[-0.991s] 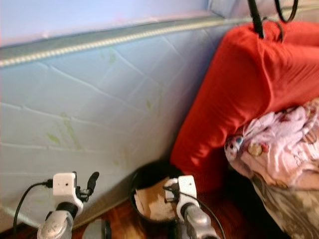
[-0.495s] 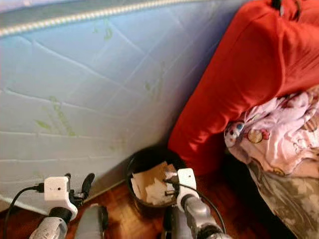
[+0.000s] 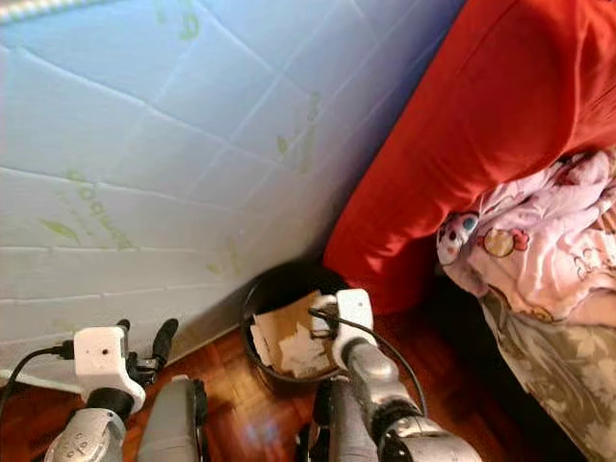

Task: Clean up the room

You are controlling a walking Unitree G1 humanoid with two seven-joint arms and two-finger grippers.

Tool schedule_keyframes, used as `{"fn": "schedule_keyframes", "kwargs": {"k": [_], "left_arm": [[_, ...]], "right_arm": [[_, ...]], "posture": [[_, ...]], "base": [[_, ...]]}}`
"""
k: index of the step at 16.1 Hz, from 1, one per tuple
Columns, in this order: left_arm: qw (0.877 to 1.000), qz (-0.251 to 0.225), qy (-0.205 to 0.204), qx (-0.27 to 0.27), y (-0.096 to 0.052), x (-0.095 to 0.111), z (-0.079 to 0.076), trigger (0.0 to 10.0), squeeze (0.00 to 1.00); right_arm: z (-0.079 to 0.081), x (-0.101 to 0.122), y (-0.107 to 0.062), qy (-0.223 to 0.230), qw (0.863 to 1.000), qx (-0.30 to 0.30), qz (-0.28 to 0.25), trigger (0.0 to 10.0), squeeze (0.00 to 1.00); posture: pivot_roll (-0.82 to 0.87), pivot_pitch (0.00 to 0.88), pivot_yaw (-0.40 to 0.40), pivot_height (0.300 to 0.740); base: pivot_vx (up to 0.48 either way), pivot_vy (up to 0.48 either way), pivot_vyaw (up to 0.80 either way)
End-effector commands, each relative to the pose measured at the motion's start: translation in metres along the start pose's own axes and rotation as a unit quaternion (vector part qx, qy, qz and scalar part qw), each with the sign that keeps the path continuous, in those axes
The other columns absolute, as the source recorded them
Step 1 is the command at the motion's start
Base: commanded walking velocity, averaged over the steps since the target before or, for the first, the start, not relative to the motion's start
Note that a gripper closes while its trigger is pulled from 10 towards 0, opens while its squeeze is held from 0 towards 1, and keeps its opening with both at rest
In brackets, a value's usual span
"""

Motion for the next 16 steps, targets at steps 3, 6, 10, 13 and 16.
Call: {"fn": "schedule_keyframes", "kwargs": {"k": [3,6,10,13,16], "left_arm": [[1.0,0.019,-0.011,0.007,-0.011,-0.003,-0.001,10.0,0.0],[1.0,0.026,-0.012,0.008,-0.015,-0.005,-0.003,10.0,0.0],[0.999,0.03,-0.012,0.009,-0.016,-0.004,-0.004,10.0,0.0],[0.999,0.032,-0.012,0.01,-0.016,-0.005,-0.004,10.0,0.0],[0.999,0.034,-0.014,0.009,-0.015,-0.006,-0.005,10.0,0.0]], "right_arm": [[0.0,-0.004,0.0,0.004,1.0,0.004,0.013,10.0,0.0],[0.004,-0.001,0.001,0.002,1.0,0.014,0.013,10.0,1.0],[0.006,-0.001,0.001,-0.01,1.0,0.021,0.016,10.0,1.0],[0.005,-0.003,0.001,-0.014,0.999,0.022,0.02,10.0,1.0],[0.001,-0.005,0.0,-0.017,0.999,0.016,0.026,10.0,1.0]], "posture": [[0.26,0.351,-0.171,0.625],[0.26,0.359,-0.176,0.625],[0.25,0.363,-0.182,0.625],[0.25,0.363,-0.184,0.625],[0.25,0.355,-0.185,0.625]], "base": [[0.0,0.0,0.0],[0.0,0.0,0.0],[0.0,0.0,0.0],[0.0,0.0,0.0],[0.0,0.0,0.0]]}}
Point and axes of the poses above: a point about 5 cm out from each wrist's last joint towards the gripper, its own y axis pointing out of the wrist towards the gripper, its own x axis along the axis of the wrist's last joint, z = x × y, the point moved 5 cm from there along y, pointing out of the wrist towards the gripper, and after that the axes turned 12 degrees about y, right-handed, at the moved point
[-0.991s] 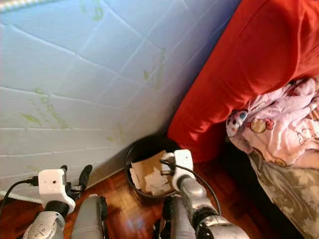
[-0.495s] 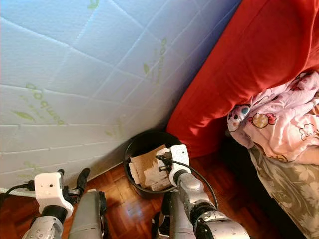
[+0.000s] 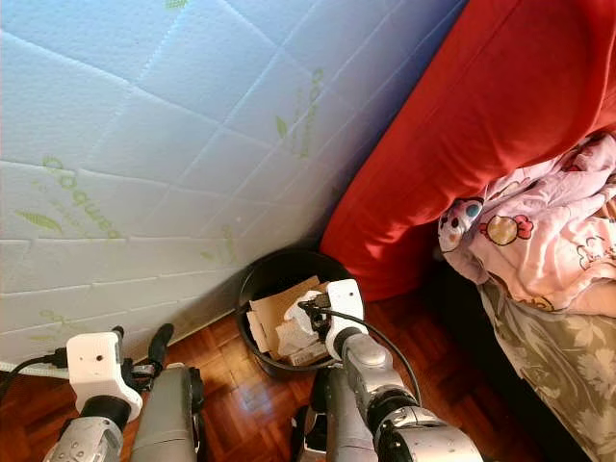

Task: Clean up the room

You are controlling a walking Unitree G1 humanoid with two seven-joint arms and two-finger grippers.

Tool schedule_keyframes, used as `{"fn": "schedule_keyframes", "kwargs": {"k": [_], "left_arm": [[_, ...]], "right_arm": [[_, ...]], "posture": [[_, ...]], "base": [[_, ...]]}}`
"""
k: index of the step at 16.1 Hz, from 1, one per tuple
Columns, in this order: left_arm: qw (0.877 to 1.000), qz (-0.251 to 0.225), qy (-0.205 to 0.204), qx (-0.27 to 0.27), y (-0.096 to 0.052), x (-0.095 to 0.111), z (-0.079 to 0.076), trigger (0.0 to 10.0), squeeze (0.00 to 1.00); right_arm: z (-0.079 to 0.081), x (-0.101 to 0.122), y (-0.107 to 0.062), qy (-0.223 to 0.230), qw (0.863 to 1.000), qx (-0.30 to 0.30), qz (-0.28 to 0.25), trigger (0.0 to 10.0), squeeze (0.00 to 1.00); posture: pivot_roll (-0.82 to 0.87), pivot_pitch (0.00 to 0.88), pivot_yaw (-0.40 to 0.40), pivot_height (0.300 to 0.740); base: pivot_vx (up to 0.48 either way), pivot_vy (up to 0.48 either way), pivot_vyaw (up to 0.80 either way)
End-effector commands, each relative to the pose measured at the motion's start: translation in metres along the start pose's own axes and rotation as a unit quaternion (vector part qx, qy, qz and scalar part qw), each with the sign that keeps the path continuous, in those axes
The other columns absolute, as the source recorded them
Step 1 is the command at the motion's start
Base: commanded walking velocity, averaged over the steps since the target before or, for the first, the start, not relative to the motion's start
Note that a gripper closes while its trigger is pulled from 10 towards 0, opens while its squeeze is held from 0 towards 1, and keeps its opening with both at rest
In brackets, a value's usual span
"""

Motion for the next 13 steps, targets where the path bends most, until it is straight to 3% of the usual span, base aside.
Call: {"fn": "schedule_keyframes", "kwargs": {"k": [1,7,8,9,11,13], "left_arm": [[1.0,0.016,-0.003,-0.006,-0.003,-0.006,-0.005,10.0,0.0],[1.0,0.018,-0.002,-0.007,-0.004,-0.008,-0.004,10.0,0.0],[1.0,0.018,-0.001,-0.007,-0.003,-0.008,-0.004,10.0,0.0],[1.0,0.02,-0.001,-0.008,-0.002,-0.01,-0.004,10.0,0.0],[0.999,0.034,0.001,-0.002,-0.001,-0.021,0.001,10.0,0.0],[0.999,0.049,0.004,0.003,-0.002,-0.033,0.005,10.0,0.0]], "right_arm": [[-0.008,-0.016,-0.004,0.006,1.0,-0.011,0.028,10.0,1.0],[-0.011,-0.025,-0.006,0.014,0.999,-0.017,0.045,10.0,1.0],[-0.015,-0.029,-0.008,0.009,0.998,-0.026,0.051,10.0,0.31],[-0.019,-0.03,-0.009,0.014,0.998,-0.031,0.05,10.0,0.0],[-0.029,-0.025,-0.012,0.043,0.998,-0.045,0.024,10.0,0.0],[-0.043,-0.034,-0.019,0.068,0.995,-0.067,0.023,10.0,0.0]], "posture": [[0.25,0.356,-0.185,0.625],[0.25,0.358,-0.177,0.625],[0.25,0.355,-0.175,0.625],[0.24,0.352,-0.173,0.625],[0.23,0.327,-0.167,0.625],[0.22,0.31,-0.163,0.644]], "base": [[0.0,0.0,0.0],[0.0,0.0,0.0],[0.0,0.0,0.0],[0.0,0.0,0.0],[0.0,0.0,0.0],[0.0,0.0,0.0]]}}
Point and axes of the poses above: a point about 5 cm out from each wrist's last joint towards the gripper, its own y axis pointing out of the wrist towards the gripper, its own x axis along the axis of the wrist's last joint, z = x × y, the point moved 5 cm from there along y, pointing out of the wrist towards the gripper, and after that the axes turned 12 degrees about y, right-handed, at the moved point
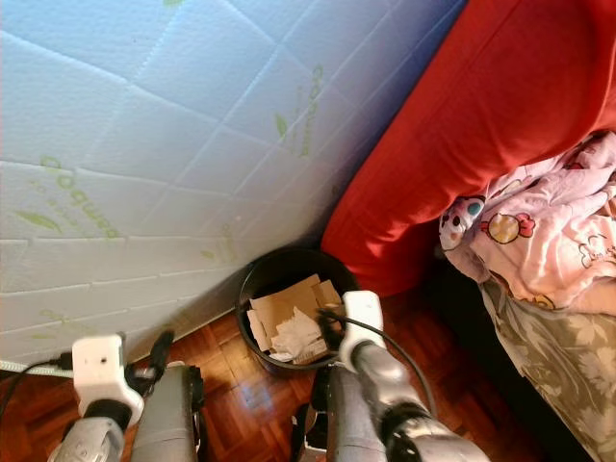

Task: Clean up the room

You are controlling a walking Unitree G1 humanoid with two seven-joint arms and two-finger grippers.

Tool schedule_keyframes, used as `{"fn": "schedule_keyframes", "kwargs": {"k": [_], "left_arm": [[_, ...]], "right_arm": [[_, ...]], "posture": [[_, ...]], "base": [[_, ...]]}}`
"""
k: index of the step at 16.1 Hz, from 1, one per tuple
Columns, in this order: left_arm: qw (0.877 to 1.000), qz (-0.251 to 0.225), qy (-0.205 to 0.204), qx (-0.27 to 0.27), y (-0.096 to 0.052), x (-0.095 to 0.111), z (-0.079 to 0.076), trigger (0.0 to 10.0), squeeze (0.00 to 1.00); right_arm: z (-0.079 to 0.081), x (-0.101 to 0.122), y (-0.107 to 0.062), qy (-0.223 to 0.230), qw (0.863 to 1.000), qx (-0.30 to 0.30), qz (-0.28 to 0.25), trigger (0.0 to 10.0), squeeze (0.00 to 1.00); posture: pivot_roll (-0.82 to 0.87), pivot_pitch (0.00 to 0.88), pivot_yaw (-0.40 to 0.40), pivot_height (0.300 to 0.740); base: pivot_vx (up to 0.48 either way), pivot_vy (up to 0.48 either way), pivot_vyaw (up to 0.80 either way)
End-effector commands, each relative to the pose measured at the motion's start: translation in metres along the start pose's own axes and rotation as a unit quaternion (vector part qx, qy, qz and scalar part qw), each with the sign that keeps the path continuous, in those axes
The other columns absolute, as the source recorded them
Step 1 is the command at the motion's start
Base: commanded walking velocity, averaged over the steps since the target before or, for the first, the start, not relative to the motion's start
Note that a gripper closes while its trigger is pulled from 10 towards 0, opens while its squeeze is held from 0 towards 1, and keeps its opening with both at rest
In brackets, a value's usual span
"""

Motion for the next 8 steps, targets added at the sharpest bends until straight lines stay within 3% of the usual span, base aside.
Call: {"fn": "schedule_keyframes", "kwargs": {"k": [1,3,4,8], "left_arm": [[1.0,0.032,0.0,-0.003,-0.003,-0.022,0.0,10.0,0.0],[0.999,0.046,0.004,-0.001,-0.001,-0.033,0.002,10.0,0.0],[0.998,0.063,0.01,0.0,0.0,-0.048,0.005,10.0,0.0],[0.995,0.098,0.015,-0.003,0.01,-0.075,0.005,10.0,0.0]], "right_arm": [[-0.022,-0.026,-0.011,0.021,0.999,-0.033,0.022,10.0,0.0],[-0.034,-0.039,-0.017,0.031,0.998,-0.051,0.032,10.0,0.0],[-0.054,-0.067,-0.033,0.049,0.994,-0.079,0.056,10.0,0.0],[-0.067,-0.11,-0.056,0.058,0.988,-0.101,0.099,10.0,0.0]], "posture": [[0.21,0.286,-0.154,0.659],[0.2,0.251,-0.149,0.674],[0.2,0.224,-0.145,0.689],[0.19,0.14,-0.125,0.724]], "base": [[0.0,0.0,0.0],[0.0,0.0,0.0],[0.0,0.0,0.0],[0.0,0.0,0.0]]}}
Point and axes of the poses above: a point about 5 cm out from each wrist's last joint towards the gripper, its own y axis pointing out of the wrist towards the gripper, its own x axis along the axis of the wrist's last joint, z = x × y, the point moved 5 cm from there along y, pointing out of the wrist towards the gripper, and after that the axes turned 12 degrees about y, right-handed, at the moved point
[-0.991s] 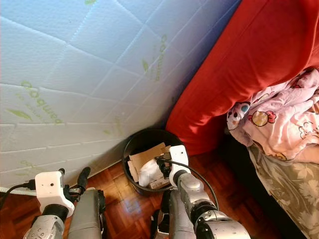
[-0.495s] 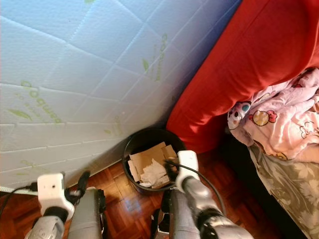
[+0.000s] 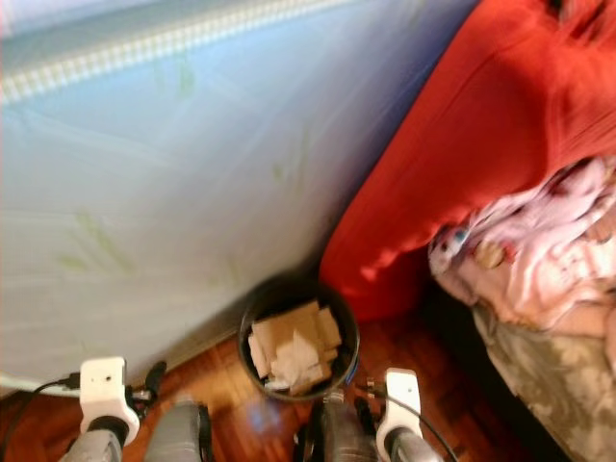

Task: Clean up the room

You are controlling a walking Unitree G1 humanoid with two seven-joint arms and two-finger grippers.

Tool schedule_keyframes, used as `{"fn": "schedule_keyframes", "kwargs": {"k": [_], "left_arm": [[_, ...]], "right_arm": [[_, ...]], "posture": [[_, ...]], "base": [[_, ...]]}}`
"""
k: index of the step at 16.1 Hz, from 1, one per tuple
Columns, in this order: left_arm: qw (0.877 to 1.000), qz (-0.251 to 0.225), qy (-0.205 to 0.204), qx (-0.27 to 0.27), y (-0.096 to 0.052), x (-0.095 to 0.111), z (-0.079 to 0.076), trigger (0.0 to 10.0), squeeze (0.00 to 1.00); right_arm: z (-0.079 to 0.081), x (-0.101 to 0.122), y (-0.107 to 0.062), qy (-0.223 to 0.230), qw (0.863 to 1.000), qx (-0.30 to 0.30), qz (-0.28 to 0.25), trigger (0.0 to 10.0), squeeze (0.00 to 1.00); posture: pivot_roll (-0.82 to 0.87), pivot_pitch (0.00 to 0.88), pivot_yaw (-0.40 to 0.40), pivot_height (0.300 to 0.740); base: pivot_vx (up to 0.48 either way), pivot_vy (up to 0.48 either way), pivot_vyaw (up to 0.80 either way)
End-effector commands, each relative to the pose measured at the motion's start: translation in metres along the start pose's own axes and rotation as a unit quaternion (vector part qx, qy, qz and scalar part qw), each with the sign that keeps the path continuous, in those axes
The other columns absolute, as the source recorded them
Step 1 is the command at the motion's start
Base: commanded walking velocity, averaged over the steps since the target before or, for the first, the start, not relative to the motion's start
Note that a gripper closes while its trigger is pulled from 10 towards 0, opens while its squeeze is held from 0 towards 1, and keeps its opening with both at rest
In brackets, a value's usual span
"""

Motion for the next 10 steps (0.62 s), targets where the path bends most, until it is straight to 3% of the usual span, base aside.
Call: {"fn": "schedule_keyframes", "kwargs": {"k": [1,5,8,10], "left_arm": [[0.999,0.031,0.004,-0.007,-0.001,-0.02,-0.004,10.0,0.0],[0.995,0.1,-0.005,-0.015,0.012,-0.059,-0.01,10.0,0.0],[0.987,0.155,-0.001,-0.04,0.008,-0.085,-0.02,10.0,0.0],[0.981,0.185,0.006,-0.054,0.01,-0.094,-0.025,10.0,0.0]], "right_arm": [[-0.006,-0.011,-0.003,0.006,1.0,-0.01,0.01,10.0,0.0],[-0.002,-0.014,-0.003,0.03,0.999,-0.019,0.012,10.0,0.0],[-0.004,-0.016,-0.003,0.031,0.999,-0.028,0.018,10.0,0.0],[-0.013,-0.025,-0.006,0.059,0.997,-0.049,0.028,10.0,0.0]], "posture": [[0.19,0.113,-0.118,0.734],[0.17,0.015,-0.107,0.74],[0.15,0.0,-0.111,0.74],[0.16,0.0,-0.109,0.74]], "base": [[0.0,0.0,0.0],[0.0,0.0,0.0],[0.0,0.0,0.0],[0.0,0.0,0.0]]}}
Point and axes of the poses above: a point about 5 cm out from each wrist's last joint towards the gripper, its own y axis pointing out of the wrist towards the gripper, its own x axis along the axis of the wrist's last joint, z = x × y, the point moved 5 cm from there along y, pointing out of the wrist towards the gripper, and after that the axes turned 12 degrees about y, right-handed, at the moved point
